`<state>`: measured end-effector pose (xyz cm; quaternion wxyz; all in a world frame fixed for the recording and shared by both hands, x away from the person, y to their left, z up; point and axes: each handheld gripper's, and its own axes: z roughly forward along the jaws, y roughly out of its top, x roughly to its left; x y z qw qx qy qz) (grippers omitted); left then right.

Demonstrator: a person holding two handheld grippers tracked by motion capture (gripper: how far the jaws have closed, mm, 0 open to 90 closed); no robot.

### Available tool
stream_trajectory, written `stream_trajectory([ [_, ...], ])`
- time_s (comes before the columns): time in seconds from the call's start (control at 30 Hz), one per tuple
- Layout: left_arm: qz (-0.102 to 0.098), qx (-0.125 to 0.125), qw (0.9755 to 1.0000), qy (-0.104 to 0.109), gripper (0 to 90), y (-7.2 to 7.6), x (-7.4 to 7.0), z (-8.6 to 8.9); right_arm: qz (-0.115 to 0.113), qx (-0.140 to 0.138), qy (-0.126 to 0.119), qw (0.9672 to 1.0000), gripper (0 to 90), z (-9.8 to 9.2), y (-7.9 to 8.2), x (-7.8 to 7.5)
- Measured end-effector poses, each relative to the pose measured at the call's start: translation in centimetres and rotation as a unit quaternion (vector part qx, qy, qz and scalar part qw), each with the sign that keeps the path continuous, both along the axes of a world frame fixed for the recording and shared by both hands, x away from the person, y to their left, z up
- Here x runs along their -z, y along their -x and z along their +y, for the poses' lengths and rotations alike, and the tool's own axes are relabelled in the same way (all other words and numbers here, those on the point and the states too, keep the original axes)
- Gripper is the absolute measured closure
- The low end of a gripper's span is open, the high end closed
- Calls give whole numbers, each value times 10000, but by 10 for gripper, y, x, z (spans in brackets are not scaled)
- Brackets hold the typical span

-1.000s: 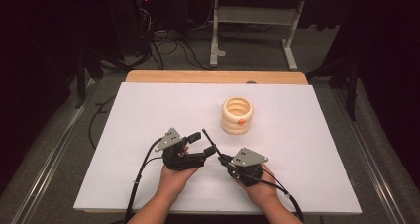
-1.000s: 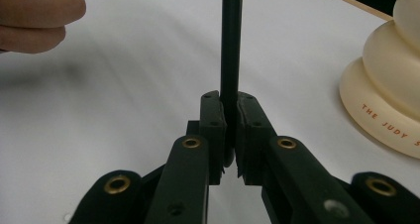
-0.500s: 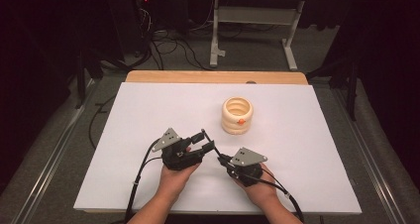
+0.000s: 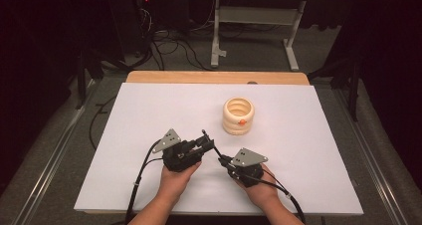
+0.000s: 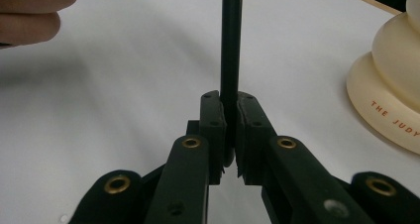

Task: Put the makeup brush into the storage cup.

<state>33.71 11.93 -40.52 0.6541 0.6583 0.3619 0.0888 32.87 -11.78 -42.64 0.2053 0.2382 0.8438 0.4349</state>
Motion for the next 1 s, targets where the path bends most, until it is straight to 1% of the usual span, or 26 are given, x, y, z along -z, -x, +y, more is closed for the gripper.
stream_trajectory([
  [0.13,-3,46,10000,11,717,0,0,0,24,16,-4,10000,863,0,0,0],
  [0.23,-4,65,10000,19,744,0,0,0,-19,-9,-10,10000,863,0,0,0],
  [0.3,30,90,9999,42,758,0,0,1,-26,-11,0,10000,863,0,0,0],
  [0.47,20,114,9999,50,794,-1,0,1,15,21,21,10000,863,0,0,0],
  [0.8,28,221,9996,159,812,-1,1,2,-9,14,41,10000,863,0,0,0],
  [0.93,-26,259,9996,144,817,-1,1,2,-18,-3,51,10000,863,0,0,0],
  [1.0,-18,270,9995,159,821,-1,1,2,-16,-5,48,10000,862,0,0,0],
])
